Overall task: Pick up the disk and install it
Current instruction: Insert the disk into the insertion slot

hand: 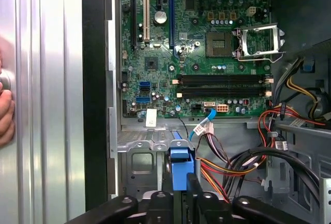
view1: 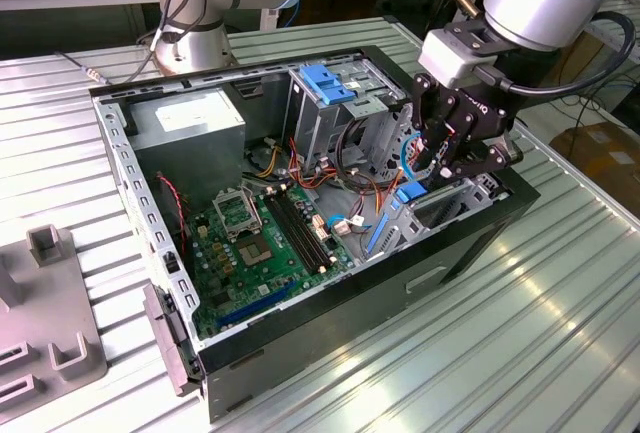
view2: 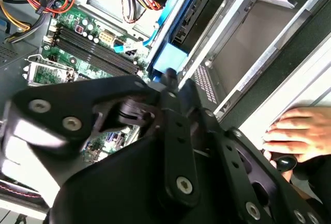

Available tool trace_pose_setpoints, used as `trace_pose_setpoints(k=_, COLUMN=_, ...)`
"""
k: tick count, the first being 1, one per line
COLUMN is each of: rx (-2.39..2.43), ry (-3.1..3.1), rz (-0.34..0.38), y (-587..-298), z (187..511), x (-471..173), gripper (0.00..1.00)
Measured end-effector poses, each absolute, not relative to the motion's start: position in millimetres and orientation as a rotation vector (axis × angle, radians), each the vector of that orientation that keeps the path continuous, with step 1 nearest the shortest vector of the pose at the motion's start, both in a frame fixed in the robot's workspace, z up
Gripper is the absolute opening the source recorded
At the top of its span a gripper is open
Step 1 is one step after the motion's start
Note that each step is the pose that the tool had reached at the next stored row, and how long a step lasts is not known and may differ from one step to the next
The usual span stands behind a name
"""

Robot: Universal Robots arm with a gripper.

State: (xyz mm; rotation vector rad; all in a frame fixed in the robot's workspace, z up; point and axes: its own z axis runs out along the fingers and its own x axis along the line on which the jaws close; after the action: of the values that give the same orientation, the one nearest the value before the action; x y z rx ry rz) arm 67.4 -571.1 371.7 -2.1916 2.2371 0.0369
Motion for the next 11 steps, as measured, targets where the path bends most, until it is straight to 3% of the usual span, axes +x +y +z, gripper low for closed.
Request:
trace_pose_setpoints(k=1, rx=-2.192, ry=2.237, rz=0.037, y=-571.1, z=371.7, x=67.4, gripper=0.18)
trace_pose_setpoints(k=4, rx=-2.192, ry=2.237, rz=0.037, y=-571.1, z=371.6, x=67.6, gripper=0.10)
trace_pose_setpoints(k=11, rx=-2.192, ry=2.237, rz=0.037, y=-571.1, z=371.4, x=67.9, gripper=0.10)
